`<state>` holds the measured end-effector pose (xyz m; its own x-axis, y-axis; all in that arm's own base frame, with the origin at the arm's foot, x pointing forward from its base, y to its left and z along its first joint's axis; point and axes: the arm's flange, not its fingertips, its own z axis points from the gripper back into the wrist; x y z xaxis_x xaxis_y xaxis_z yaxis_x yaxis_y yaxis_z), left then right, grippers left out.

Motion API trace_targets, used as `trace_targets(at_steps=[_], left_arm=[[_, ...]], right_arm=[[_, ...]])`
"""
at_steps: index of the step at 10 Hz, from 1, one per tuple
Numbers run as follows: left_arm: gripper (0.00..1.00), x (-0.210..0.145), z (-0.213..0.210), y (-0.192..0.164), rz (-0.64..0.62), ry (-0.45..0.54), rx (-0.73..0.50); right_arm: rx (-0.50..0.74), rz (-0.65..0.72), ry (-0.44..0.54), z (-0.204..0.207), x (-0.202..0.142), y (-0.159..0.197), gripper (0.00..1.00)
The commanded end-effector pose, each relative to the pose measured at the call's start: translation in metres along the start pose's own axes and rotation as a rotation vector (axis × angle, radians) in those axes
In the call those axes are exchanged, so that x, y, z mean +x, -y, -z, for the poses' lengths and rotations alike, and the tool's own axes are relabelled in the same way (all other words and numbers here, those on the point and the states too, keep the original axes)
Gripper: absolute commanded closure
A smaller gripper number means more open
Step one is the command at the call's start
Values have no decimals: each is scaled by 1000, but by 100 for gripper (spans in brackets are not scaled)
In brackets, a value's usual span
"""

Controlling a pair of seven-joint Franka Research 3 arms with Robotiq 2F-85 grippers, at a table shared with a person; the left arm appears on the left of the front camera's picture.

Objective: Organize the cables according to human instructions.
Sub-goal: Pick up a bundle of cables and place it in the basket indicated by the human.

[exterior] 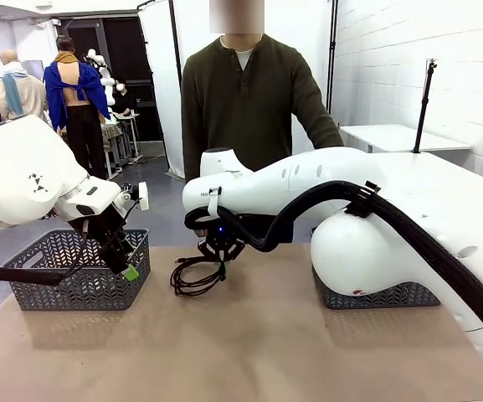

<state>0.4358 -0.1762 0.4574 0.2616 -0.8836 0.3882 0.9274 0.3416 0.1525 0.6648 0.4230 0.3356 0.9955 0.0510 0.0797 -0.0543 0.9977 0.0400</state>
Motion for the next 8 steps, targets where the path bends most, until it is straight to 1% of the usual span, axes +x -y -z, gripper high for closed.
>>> trace_targets(at_steps=[1, 2, 3, 4, 7, 8], left_arm=[[0, 1, -1, 0, 1, -1, 4], [0, 1, -1, 0, 1, -1, 4], [0, 1, -1, 0, 1, -1, 4], [0, 1, -1, 0, 1, -1, 4], [0, 1, -1, 0, 1, -1, 4], [0, 1, -1, 0, 1, -1, 4]], right_arm=[[18, -70, 19, -41, -1, 14, 100], [39, -142, 18, -60, -5, 24, 100], [48, -228, -8, -76, -10, 34, 100], [38, -318, -58, -90, -14, 44, 100], [-57, -597, -205, -132, -21, 75, 100], [-79, -659, -220, -145, -24, 85, 100]])
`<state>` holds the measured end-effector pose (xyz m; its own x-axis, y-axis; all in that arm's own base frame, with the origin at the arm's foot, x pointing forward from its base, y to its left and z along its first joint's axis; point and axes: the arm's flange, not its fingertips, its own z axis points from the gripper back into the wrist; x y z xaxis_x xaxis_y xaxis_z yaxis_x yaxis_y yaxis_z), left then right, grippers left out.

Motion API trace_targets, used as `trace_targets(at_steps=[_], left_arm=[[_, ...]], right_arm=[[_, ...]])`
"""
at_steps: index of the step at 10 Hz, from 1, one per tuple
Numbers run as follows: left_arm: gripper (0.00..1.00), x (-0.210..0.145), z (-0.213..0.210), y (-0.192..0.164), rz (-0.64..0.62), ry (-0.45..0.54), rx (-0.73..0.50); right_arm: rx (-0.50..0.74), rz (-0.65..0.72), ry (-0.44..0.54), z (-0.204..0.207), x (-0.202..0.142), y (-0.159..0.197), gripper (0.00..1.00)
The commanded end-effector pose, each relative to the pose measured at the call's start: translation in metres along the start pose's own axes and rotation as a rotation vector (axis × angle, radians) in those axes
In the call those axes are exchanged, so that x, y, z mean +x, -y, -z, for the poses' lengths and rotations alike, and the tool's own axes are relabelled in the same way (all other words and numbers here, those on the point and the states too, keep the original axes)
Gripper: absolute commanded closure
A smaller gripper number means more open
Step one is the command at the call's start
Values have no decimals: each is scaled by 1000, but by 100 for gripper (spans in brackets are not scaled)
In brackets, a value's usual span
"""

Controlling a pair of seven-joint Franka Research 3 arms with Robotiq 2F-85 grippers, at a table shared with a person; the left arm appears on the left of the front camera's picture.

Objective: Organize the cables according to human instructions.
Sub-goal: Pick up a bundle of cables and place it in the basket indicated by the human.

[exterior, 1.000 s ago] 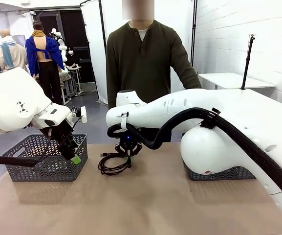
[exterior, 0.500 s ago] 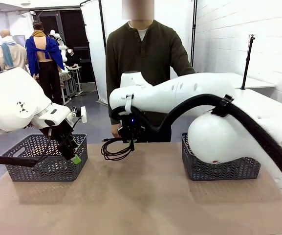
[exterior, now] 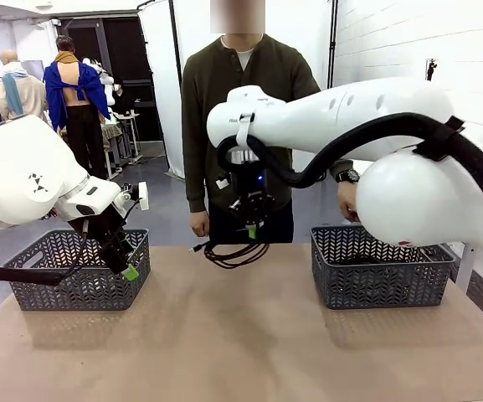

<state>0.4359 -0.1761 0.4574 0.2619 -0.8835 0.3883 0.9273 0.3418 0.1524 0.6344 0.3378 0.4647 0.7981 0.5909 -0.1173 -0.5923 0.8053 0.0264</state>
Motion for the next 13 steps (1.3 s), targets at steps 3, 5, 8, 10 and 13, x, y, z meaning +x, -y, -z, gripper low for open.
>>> trace_targets(at_steps=[3, 5, 8, 10, 13], left_arm=[[0, 2, -1, 0, 1, -1, 4], [0, 2, -1, 0, 1, -1, 4], [0, 2, -1, 0, 1, -1, 4], [0, 2, -1, 0, 1, -1, 4], [0, 2, -1, 0, 1, -1, 4]], right_arm=[[-68, -252, 22, -24, -30, 24, 100], [-78, -309, 39, -22, -39, 27, 100], [-63, -238, 8, -34, -22, 25, 100], [-63, -238, 8, -34, -22, 25, 100], [-84, -273, 14, -36, -28, 36, 100]])
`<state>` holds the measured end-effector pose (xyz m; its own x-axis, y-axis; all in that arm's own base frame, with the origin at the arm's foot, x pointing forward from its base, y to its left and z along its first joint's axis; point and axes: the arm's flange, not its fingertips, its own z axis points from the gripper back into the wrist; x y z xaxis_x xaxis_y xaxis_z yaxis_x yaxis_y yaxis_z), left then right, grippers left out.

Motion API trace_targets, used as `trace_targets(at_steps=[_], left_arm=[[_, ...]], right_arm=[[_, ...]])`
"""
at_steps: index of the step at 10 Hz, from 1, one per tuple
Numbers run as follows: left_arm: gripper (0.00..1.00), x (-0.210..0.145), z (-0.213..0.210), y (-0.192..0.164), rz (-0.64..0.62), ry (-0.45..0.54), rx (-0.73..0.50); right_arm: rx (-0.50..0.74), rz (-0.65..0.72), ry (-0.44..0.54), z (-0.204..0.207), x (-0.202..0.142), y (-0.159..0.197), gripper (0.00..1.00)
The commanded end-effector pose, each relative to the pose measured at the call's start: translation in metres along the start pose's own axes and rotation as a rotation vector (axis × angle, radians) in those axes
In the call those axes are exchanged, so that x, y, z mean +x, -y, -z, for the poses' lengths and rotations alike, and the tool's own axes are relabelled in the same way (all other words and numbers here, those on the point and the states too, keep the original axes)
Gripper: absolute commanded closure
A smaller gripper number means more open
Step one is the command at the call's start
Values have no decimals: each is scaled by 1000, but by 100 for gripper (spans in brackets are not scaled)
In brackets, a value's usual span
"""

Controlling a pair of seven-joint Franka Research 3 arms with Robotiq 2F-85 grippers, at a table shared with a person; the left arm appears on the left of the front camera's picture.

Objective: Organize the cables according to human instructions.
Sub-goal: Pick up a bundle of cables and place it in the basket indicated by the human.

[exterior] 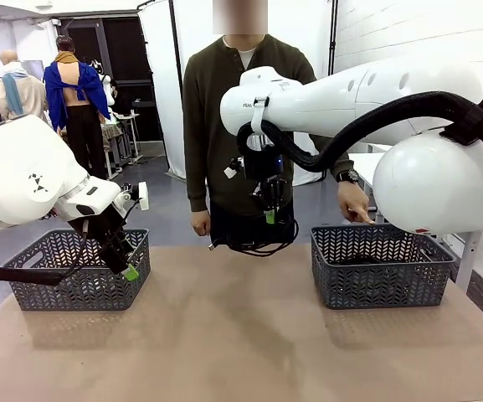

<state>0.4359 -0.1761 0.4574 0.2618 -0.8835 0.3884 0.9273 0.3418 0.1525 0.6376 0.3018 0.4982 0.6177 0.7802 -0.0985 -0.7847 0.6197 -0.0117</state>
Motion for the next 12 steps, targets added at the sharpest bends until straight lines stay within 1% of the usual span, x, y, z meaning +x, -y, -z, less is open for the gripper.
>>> trace_targets(at_steps=[1, 3, 6, 9, 11, 12], left_arm=[[0, 1, -1, 0, 1, -1, 4], [0, 1, -1, 0, 1, -1, 4], [0, 1, -1, 0, 1, -1, 4], [0, 1, -1, 0, 1, -1, 4], [0, 1, -1, 0, 1, -1, 4], [0, 1, -1, 0, 1, -1, 4]], right_arm=[[-20, -26, -1, -8, -28, 17, 100], [-41, -52, -10, -16, -67, 38, 100], [-14, -176, -1, -20, -122, 65, 100], [-65, -240, 3, -12, -157, 94, 100], [-82, -275, 27, -1, -171, 114, 100], [-94, -292, 17, 4, -177, 122, 100]])
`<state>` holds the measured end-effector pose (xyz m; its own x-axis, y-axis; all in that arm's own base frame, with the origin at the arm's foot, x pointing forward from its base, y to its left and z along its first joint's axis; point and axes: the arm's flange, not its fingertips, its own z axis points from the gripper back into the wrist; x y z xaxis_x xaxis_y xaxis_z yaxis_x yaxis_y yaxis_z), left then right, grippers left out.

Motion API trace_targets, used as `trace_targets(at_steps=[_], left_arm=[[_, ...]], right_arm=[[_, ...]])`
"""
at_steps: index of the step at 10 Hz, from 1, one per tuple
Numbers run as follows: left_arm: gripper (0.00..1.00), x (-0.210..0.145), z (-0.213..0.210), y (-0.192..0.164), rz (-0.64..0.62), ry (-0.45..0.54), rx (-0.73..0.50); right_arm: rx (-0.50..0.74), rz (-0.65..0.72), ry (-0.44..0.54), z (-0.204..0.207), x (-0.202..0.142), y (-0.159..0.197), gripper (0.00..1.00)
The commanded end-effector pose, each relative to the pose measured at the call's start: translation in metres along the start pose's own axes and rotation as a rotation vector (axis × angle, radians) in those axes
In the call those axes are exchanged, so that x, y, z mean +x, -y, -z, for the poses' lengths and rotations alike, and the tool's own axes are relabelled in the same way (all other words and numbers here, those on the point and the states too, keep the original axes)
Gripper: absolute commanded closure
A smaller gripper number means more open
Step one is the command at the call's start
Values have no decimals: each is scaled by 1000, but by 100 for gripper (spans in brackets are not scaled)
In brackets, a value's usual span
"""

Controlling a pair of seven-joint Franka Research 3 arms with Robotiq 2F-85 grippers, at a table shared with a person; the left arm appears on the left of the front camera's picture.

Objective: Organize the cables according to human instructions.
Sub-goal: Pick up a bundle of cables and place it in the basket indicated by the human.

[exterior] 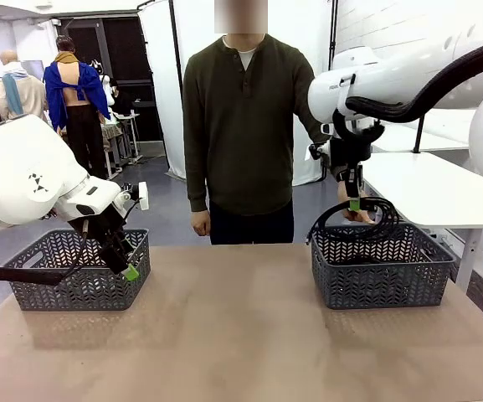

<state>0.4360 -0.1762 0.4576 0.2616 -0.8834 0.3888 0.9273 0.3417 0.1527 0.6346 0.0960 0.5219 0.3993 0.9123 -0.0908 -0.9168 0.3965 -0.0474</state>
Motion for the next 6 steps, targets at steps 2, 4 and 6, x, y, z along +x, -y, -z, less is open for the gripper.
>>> trace_targets(at_steps=[2, 4, 6], left_arm=[[0, 1, -1, 0, 1, -2, 4], [0, 1, -1, 0, 1, -2, 4], [0, 1, -1, 0, 1, -2, 4]], right_arm=[[-9, -49, -6, 18, -23, 2, 100], [4, -19, -2, 13, -14, 8, 100], [4, -19, -2, 13, -14, 8, 100]])
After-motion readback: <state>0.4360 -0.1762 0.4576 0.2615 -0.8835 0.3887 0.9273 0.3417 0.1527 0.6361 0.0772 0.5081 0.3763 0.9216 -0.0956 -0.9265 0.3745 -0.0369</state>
